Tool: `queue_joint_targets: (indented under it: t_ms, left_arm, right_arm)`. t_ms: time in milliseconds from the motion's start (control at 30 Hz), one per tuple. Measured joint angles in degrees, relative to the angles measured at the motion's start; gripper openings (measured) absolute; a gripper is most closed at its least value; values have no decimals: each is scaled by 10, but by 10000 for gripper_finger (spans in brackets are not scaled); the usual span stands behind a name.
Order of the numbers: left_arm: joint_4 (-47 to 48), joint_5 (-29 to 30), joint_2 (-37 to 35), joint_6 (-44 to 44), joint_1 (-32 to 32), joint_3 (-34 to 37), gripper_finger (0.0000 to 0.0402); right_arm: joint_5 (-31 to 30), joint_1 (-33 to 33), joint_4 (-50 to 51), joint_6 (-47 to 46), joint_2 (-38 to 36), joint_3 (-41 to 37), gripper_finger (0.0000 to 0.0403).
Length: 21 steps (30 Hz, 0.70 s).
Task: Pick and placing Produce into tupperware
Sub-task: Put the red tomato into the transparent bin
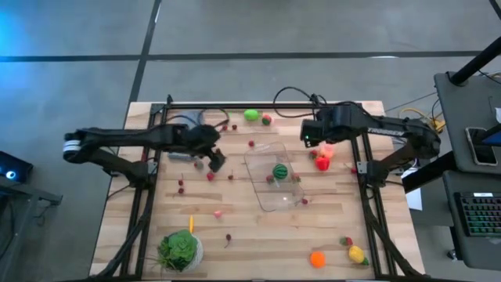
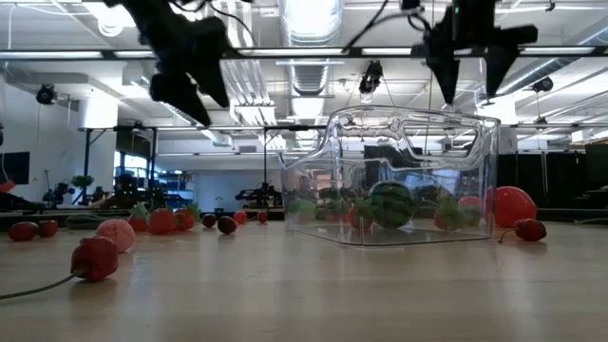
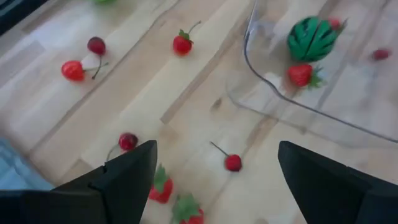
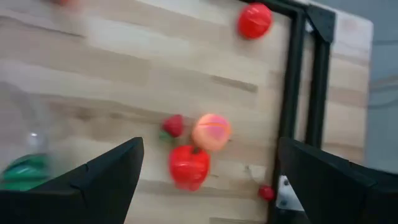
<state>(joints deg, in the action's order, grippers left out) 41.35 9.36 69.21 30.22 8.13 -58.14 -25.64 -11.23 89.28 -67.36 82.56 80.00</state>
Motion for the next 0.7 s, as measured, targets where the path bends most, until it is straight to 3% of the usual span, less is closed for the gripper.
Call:
queue_joint_targets:
  t_ms: [267, 467, 700]
  left_arm:
    - [-10, 18, -119, 69, 0, 66, 319]
    - [-20, 19, -161, 85, 0, 88, 319]
    - [-21, 28, -163, 85, 0, 89, 319]
  right_arm:
    - [11, -183, -143, 150, 0, -98, 365]
    - [114, -338, -293, 209, 0, -173, 365]
    - [81, -431, -366, 202, 0, -209, 365]
